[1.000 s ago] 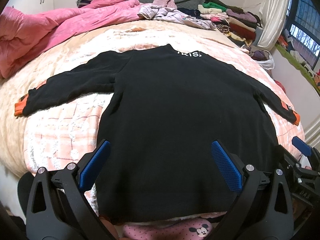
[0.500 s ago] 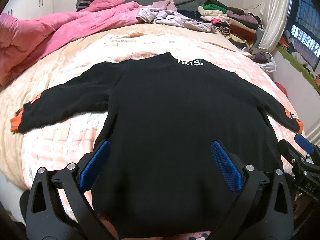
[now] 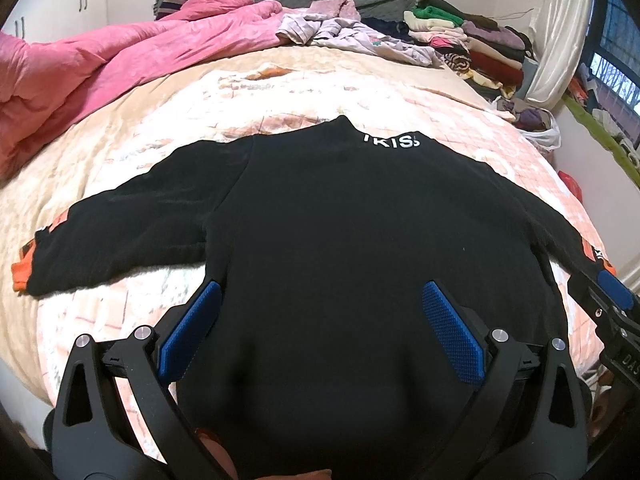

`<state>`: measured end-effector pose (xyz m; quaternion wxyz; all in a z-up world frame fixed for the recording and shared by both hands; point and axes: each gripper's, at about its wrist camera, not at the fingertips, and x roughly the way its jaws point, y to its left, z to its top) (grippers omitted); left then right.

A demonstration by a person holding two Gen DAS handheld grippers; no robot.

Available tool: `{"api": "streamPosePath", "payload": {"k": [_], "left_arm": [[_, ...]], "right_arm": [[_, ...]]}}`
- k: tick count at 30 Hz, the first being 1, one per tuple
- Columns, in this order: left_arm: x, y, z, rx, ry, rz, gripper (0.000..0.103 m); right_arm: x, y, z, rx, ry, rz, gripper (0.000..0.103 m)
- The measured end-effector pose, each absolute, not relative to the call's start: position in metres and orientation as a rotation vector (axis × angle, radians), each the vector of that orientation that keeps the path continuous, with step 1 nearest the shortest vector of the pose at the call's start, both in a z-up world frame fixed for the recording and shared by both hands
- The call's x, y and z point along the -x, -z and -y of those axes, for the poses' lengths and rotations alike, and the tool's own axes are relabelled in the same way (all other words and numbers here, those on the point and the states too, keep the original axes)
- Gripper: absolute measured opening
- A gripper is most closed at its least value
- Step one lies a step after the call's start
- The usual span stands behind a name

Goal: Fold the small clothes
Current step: 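Move the right gripper toward the orange cuff of the nearest sleeve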

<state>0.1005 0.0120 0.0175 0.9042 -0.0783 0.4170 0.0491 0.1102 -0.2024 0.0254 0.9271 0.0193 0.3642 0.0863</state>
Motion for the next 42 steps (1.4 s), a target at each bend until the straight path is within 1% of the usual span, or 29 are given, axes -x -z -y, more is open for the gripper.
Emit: {"api": "streamPosePath", "payload": {"k": [19,35,42], "left_arm": [[-0.155,-0.016,0.0,0.182,-0.087,-0.893,0.095],[-0.188,-0.007,0.009,0.176,-0.069,-0.923,0.095],[-0.202,0.0,0.014,0.16,-0.071,-0.933,0.095]], "right_arm": [[-0.15,-0.015,0.237,-0.122,-0.075,-0.779,0.099],[-0.164,-0.004,0.294,-0.211,0.068,-0.79,0.099],[-0.167,0.008,0.336,-0.286,0.165,-0.806,0.099]]}}
